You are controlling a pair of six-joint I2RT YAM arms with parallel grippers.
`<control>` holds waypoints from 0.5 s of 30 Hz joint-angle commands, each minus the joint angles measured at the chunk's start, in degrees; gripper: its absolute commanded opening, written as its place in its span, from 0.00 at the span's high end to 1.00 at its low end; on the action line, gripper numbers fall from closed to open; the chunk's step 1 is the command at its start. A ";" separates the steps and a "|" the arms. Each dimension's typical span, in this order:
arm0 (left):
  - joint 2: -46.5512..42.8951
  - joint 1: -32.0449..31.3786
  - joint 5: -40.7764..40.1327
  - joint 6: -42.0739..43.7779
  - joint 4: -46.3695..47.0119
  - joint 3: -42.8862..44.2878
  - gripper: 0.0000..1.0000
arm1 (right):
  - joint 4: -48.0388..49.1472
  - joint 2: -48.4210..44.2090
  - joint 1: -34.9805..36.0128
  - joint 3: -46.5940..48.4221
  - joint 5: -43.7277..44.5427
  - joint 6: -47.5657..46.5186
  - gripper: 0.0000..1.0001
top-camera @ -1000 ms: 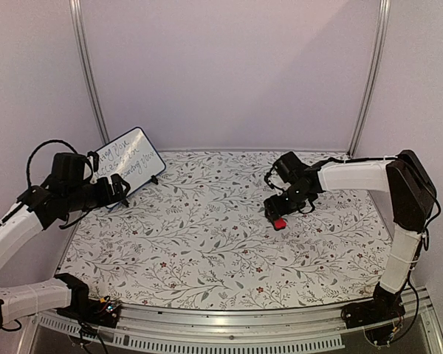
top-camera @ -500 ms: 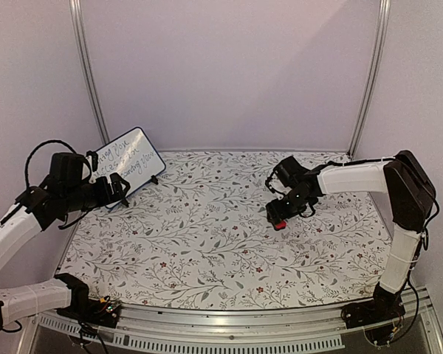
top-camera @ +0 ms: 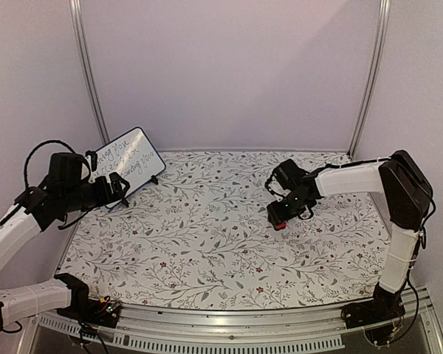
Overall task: Erase the whiteboard
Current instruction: Pick up the whiteboard eraser from the center of the board.
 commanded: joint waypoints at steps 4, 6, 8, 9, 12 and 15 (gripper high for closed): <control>-0.25 -0.47 0.72 -0.45 0.76 -0.79 0.00 | 1.50 1.35 0.47 0.27 1.55 -0.59 0.44; -0.47 -0.51 0.50 -0.40 0.82 -0.75 0.00 | 1.42 1.78 0.52 0.27 1.72 -0.59 0.44; -0.48 -0.45 0.39 -0.42 0.75 -0.81 0.00 | 1.37 2.12 0.47 0.27 1.51 -0.51 0.44; -0.44 -0.50 0.38 -0.36 0.75 -0.90 0.00 | 1.38 2.28 0.48 0.19 1.41 -0.51 0.45; -0.31 -0.46 0.35 -0.34 0.75 -1.08 0.00 | 1.24 2.27 0.55 0.06 1.10 -0.43 0.48; -0.29 -0.52 0.45 -0.09 0.50 -0.90 0.00 | 1.03 2.18 0.56 0.06 1.23 -0.67 0.52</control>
